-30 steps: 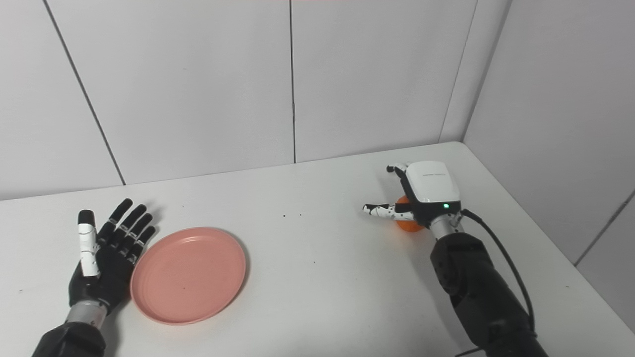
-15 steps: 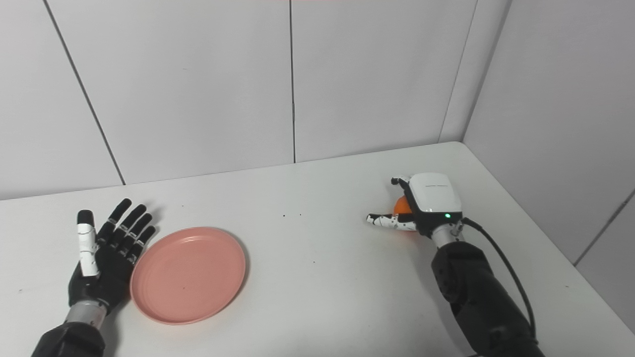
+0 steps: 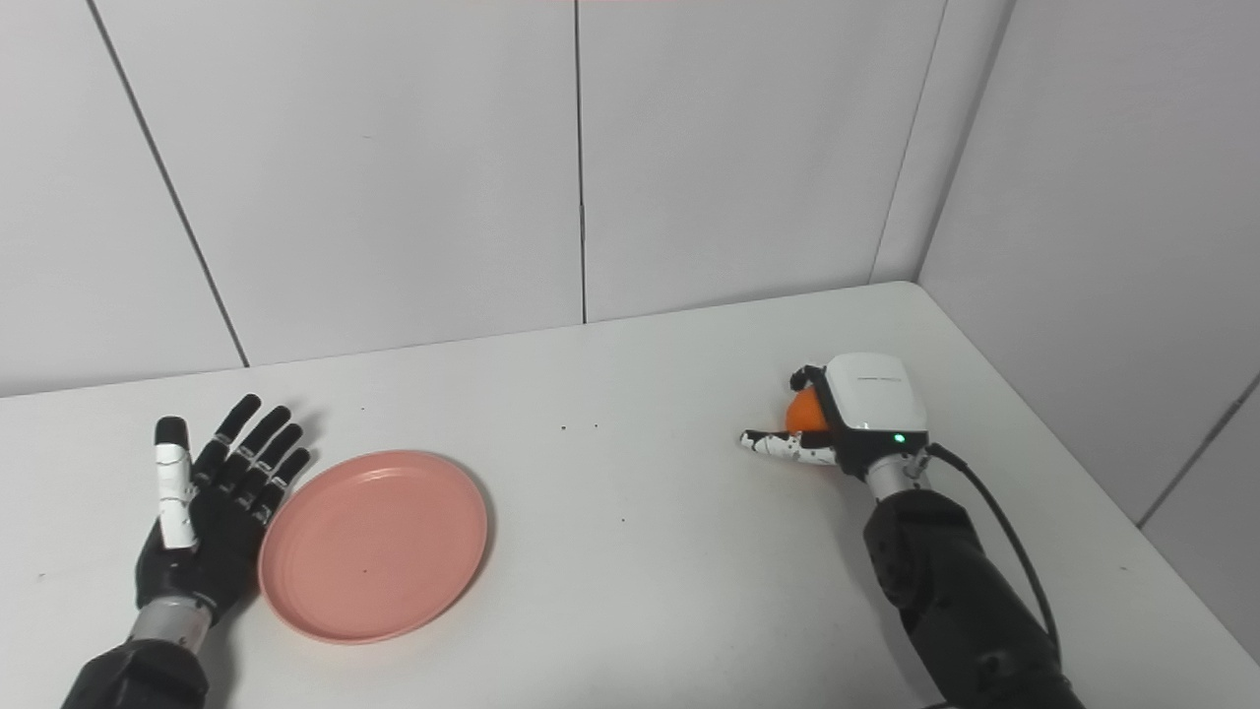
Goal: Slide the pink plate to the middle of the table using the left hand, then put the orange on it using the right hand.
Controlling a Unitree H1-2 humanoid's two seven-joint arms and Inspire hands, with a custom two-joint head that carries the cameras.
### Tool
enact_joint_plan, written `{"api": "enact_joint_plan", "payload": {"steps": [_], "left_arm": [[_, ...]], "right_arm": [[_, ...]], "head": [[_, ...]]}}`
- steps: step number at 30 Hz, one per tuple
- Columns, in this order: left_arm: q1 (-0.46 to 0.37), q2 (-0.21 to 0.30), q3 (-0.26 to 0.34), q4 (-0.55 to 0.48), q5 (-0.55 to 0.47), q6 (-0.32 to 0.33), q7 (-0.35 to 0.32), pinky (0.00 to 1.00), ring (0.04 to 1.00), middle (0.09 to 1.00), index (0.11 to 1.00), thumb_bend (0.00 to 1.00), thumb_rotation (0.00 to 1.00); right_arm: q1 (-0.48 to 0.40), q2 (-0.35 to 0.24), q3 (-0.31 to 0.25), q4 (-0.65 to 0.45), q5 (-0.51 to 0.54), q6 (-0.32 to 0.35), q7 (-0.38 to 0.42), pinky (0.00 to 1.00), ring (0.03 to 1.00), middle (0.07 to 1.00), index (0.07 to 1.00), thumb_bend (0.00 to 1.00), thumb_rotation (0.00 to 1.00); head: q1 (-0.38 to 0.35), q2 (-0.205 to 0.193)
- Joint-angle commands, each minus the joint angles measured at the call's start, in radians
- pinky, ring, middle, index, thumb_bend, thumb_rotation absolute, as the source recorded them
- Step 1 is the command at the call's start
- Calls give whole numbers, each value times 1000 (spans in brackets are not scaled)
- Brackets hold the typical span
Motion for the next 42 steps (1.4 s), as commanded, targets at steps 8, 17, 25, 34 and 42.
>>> {"api": "enact_joint_plan", "payload": {"steps": [8, 17, 25, 34, 42], "left_arm": [[23, 4, -5, 24, 6, 42, 5, 894, 885, 825, 853, 882, 774], [21, 1, -3, 23, 7, 45, 11, 879, 874, 813, 843, 894, 765], [23, -1, -3, 16, 3, 48, 8, 895, 878, 809, 847, 885, 768], [25, -7, -5, 12, 9, 50, 18, 893, 874, 797, 847, 895, 763], [27, -18, -13, 1, 11, 51, 24, 903, 870, 796, 842, 898, 759]], "right_arm": [[-15, -17, 47, 26, 4, 47, 11, 105, 163, 225, 254, 764, 738], [-17, -27, 65, 52, 46, -3, -15, 113, 172, 231, 273, 461, 700], [-22, -37, 82, 9, 78, 8, 8, 124, 180, 236, 273, 448, 644], [-32, -26, 44, -151, 129, 6, 26, 81, 134, 193, 232, 447, 656], [-67, -16, 19, -330, 115, 39, 69, 77, 129, 194, 265, 448, 712]], "head": [[2, 4], [3, 7], [5, 12], [10, 16], [27, 22]]}}
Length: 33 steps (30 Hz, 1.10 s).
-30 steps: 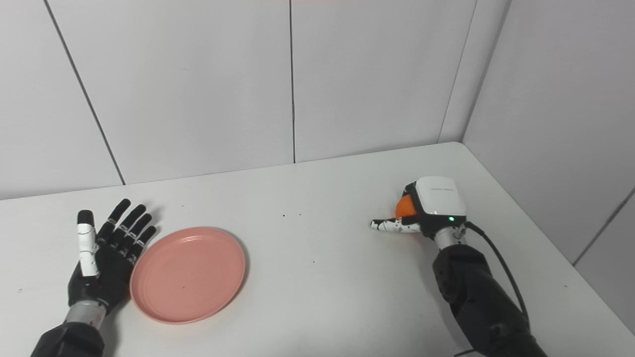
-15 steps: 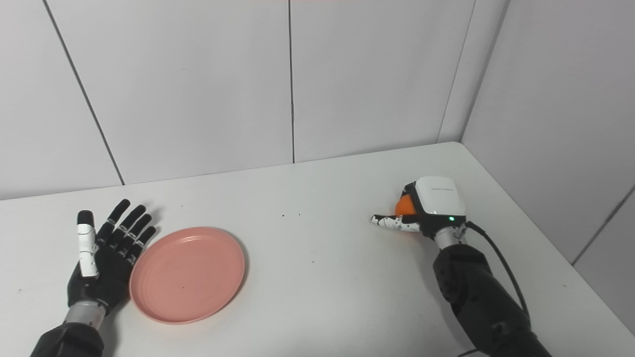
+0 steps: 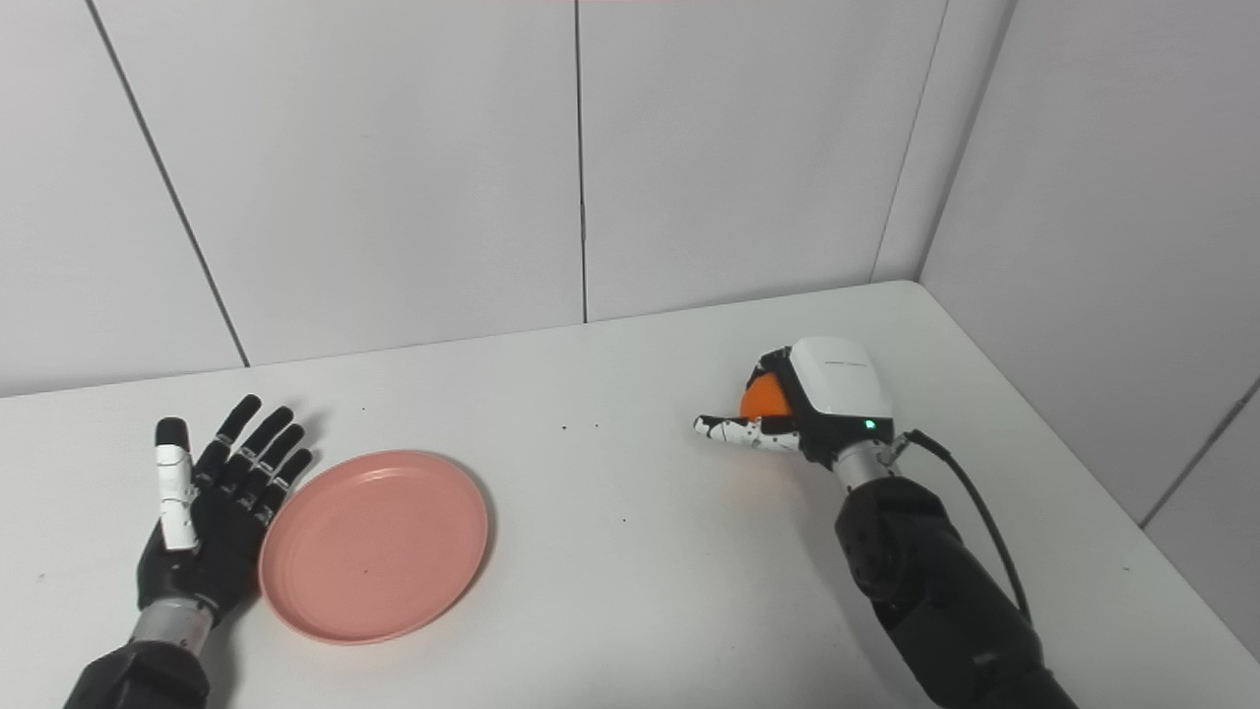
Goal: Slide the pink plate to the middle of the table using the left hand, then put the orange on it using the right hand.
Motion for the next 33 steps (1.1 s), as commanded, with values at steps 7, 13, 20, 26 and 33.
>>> {"api": "enact_joint_plan", "payload": {"steps": [7, 13, 20, 26, 33], "left_arm": [[34, -22, -21, -6, 30, 43, 32, 881, 869, 809, 841, 872, 776], [47, -45, -27, -33, 35, 49, 46, 901, 866, 810, 842, 835, 780], [54, -66, -44, -55, 56, 55, 78, 877, 864, 798, 829, 844, 774], [57, -91, -57, -75, 70, 65, 112, 869, 851, 785, 829, 840, 779], [56, -114, -61, -74, 78, 65, 128, 866, 844, 787, 821, 831, 783]], "right_arm": [[-63, 1, -46, -174, -10, 3, 38, 69, 117, 180, 241, 469, 747], [-76, 51, -20, -286, -28, 37, 127, 94, 146, 221, 284, 456, 681], [-94, 104, -18, -319, -31, 2, 171, 93, 142, 209, 252, 446, 630], [-114, 124, 7, -330, -31, -22, 196, 98, 153, 232, 330, 454, 700], [-137, 145, 36, -325, -25, -34, 204, 115, 174, 257, 315, 455, 713]], "head": [[41, 3], [75, 9], [154, 21], [220, 26], [299, 26]]}}
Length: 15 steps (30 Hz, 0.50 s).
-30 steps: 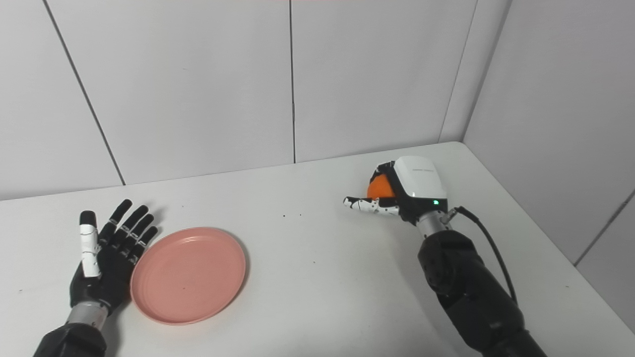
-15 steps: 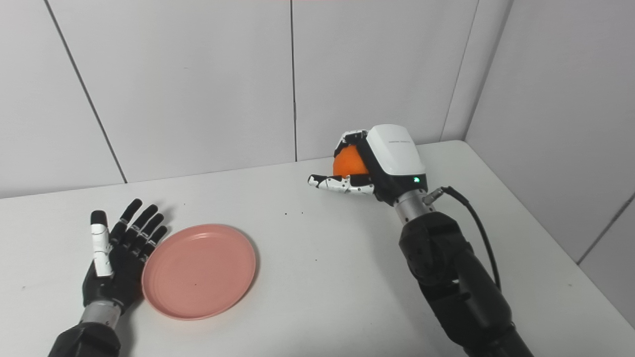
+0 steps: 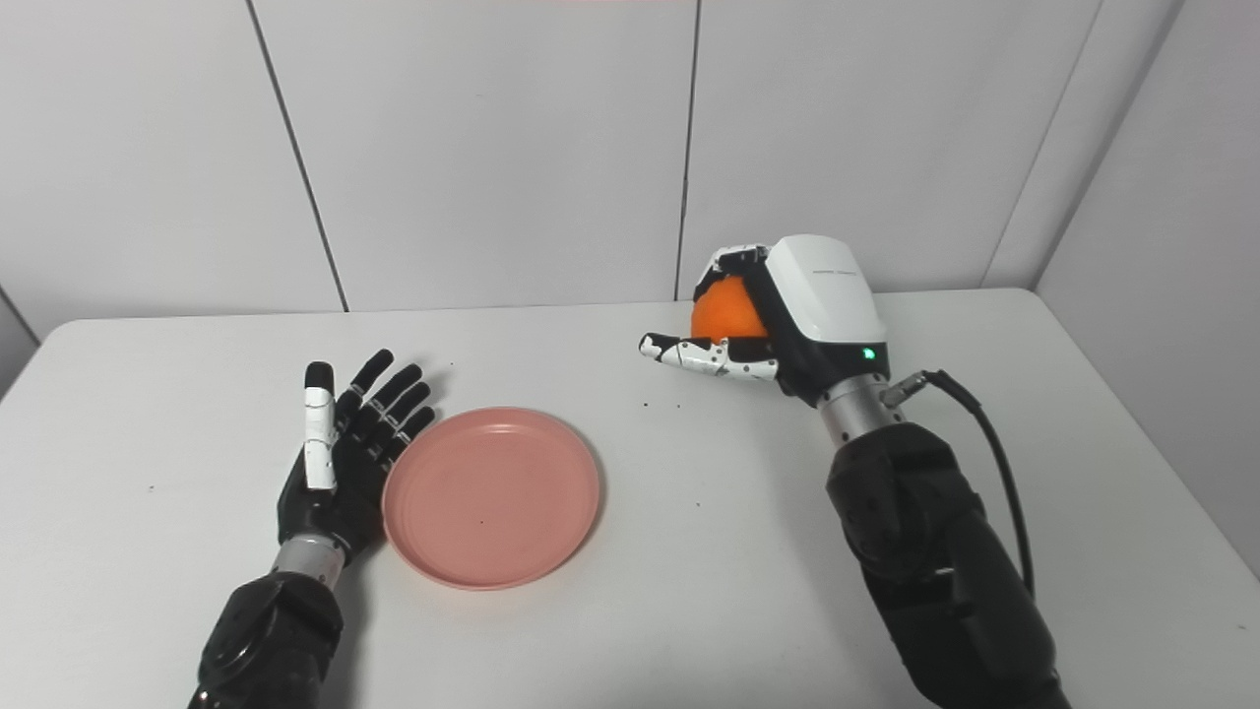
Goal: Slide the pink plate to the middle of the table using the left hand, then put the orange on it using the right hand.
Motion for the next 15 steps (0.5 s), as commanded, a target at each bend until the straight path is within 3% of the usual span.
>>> {"api": "enact_joint_plan", "payload": {"steps": [1, 7, 10, 15], "left_arm": [[15, -13, -7, 17, 12, 48, 19, 866, 844, 787, 821, 831, 783], [16, -19, -17, 28, 27, 36, 18, 860, 840, 789, 823, 839, 782], [15, -24, -16, 36, 30, 30, 16, 857, 843, 795, 827, 842, 779], [16, -32, -17, 48, 36, 20, 15, 850, 831, 779, 824, 856, 771]], "right_arm": [[-51, 6, -1, -35, 2, -44, -17, 111, 168, 250, 311, 455, 707], [-53, 43, 14, -32, 6, -60, -30, 91, 146, 227, 367, 449, 669], [-54, 55, 24, -25, 10, -75, -29, 77, 129, 199, 291, 459, 708], [-69, 79, 49, -7, 12, -92, -32, 59, 109, 179, 263, 446, 644]], "head": [[20, -3], [71, -12], [81, -17], [97, -24]]}}
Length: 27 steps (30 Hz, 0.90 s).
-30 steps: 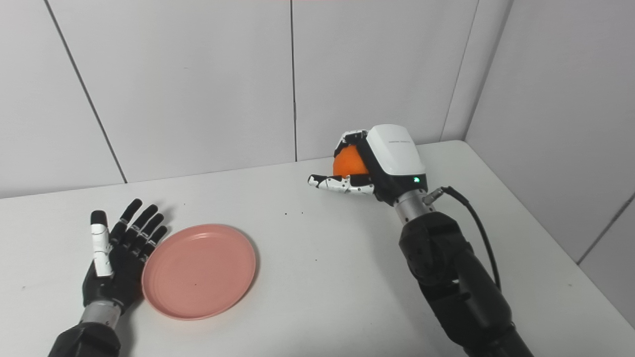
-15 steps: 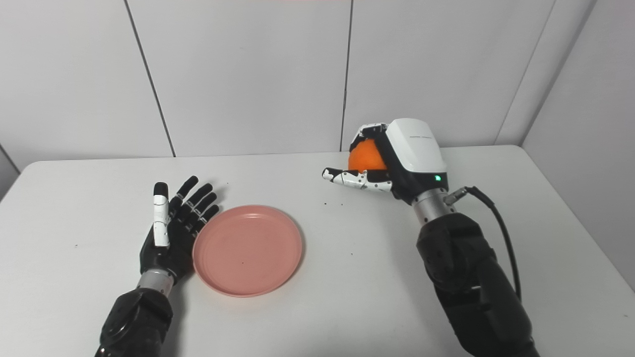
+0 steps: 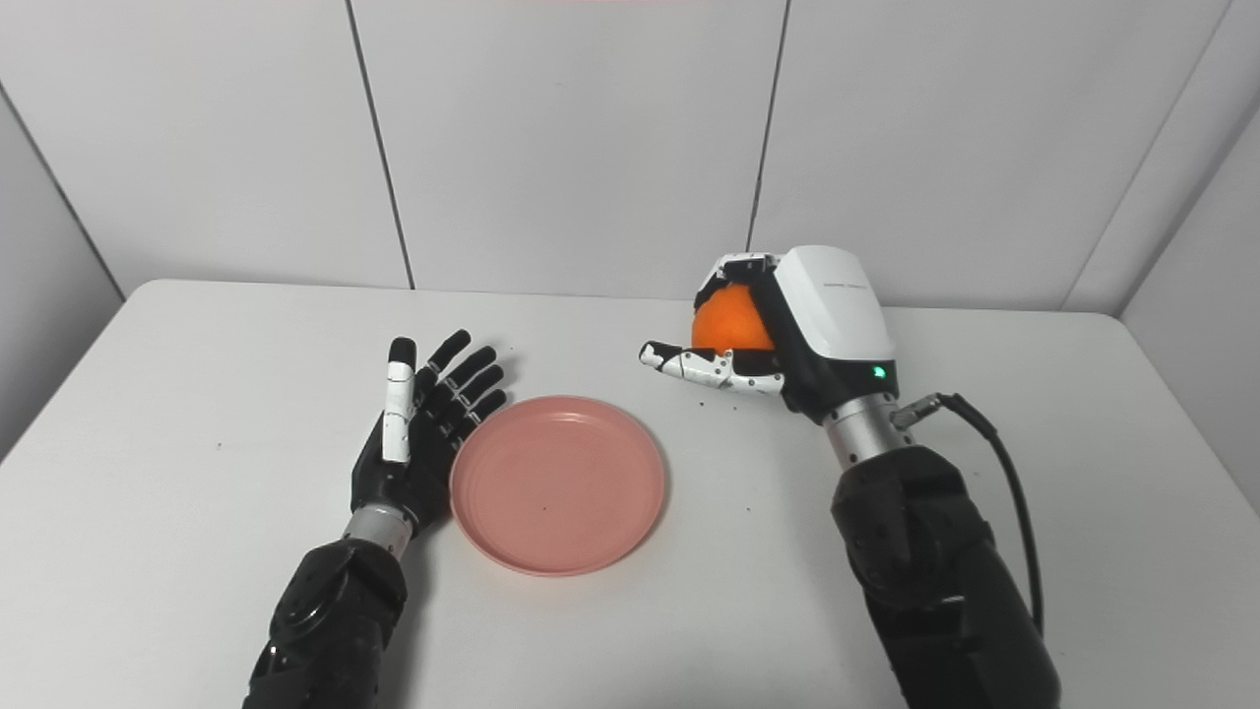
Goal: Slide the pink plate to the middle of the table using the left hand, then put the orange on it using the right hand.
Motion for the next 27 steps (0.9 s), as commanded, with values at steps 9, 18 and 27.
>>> {"api": "enact_joint_plan", "payload": {"steps": [9, 18, 27], "left_arm": [[25, -11, -11, 39, 18, 27, 9, 834, 827, 785, 828, 867, 779], [26, -9, -6, 41, 13, 28, 11, 824, 834, 796, 828, 880, 767], [28, -9, -2, 38, 9, 33, 11, 830, 837, 799, 830, 871, 773]], "right_arm": [[-75, 55, 60, 14, -29, -68, -26, 126, 179, 250, 295, 485, 712], [-71, 88, 116, 47, -65, -95, -30, 203, 277, 350, 435, 457, 755], [-75, 106, 159, 136, -81, -123, -61, 184, 250, 325, 400, 486, 759]], "head": [[-5, -4], [-7, -2], [-10, -1]]}}
